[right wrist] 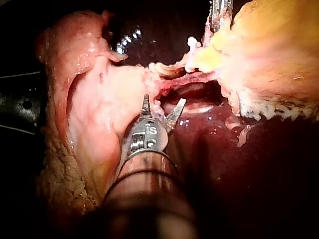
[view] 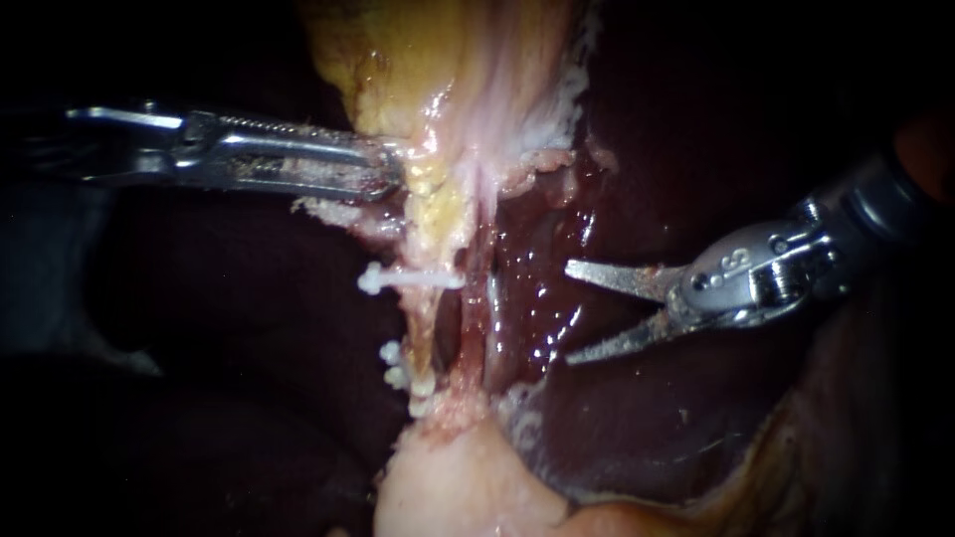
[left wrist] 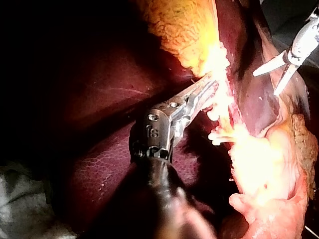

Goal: Go to the cutting position left tube

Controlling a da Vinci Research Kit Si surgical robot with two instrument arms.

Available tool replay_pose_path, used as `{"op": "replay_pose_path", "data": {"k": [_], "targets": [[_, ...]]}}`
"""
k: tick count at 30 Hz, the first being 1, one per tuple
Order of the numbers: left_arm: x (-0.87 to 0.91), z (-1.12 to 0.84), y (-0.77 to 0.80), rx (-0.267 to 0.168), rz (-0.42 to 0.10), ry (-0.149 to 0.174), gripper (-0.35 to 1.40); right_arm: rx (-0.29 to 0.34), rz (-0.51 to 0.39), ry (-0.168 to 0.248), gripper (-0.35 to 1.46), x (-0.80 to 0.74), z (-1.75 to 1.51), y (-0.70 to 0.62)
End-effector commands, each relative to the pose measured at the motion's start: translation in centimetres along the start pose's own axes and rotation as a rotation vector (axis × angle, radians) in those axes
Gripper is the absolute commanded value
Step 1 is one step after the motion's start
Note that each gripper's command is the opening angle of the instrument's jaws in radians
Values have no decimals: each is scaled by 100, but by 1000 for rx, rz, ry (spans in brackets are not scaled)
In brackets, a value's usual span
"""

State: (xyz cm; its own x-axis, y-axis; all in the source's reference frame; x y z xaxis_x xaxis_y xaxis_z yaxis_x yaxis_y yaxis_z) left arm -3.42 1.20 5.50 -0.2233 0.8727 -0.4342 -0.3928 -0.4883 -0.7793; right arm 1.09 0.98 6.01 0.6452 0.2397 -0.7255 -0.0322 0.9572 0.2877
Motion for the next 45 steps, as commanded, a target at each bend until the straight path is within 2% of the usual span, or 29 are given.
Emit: {"op": "replay_pose_path", "data": {"k": [1,6,11,14,18,24,28,33,38,45], "targets": [[2,-5,0,-3,-7,-1,-35,0,0,0,145,0,0,0],[15,-32,6,-6,-15,-6,-35,3,0,1,145,0,0,0],[27,-62,15,-5,-24,17,-35,8,1,3,145,0,0,0],[29,-70,17,-2,-26,22,-35,19,2,16,145,1,-1,0],[28,-70,17,-2,-26,22,-35,48,22,58,145,6,2,-3],[28,-70,17,-2,-26,22,-35,108,82,121,145,25,21,-21],[28,-70,18,-1,-26,22,-35,137,101,130,145,32,45,-32],[28,-70,18,-1,-26,23,-35,167,114,134,145,29,76,-41],[28,-69,19,-1,-26,23,-35,184,131,134,145,22,97,-39],[28,-69,19,0,-26,23,-35,205,160,133,145,9,118,-25]]}}
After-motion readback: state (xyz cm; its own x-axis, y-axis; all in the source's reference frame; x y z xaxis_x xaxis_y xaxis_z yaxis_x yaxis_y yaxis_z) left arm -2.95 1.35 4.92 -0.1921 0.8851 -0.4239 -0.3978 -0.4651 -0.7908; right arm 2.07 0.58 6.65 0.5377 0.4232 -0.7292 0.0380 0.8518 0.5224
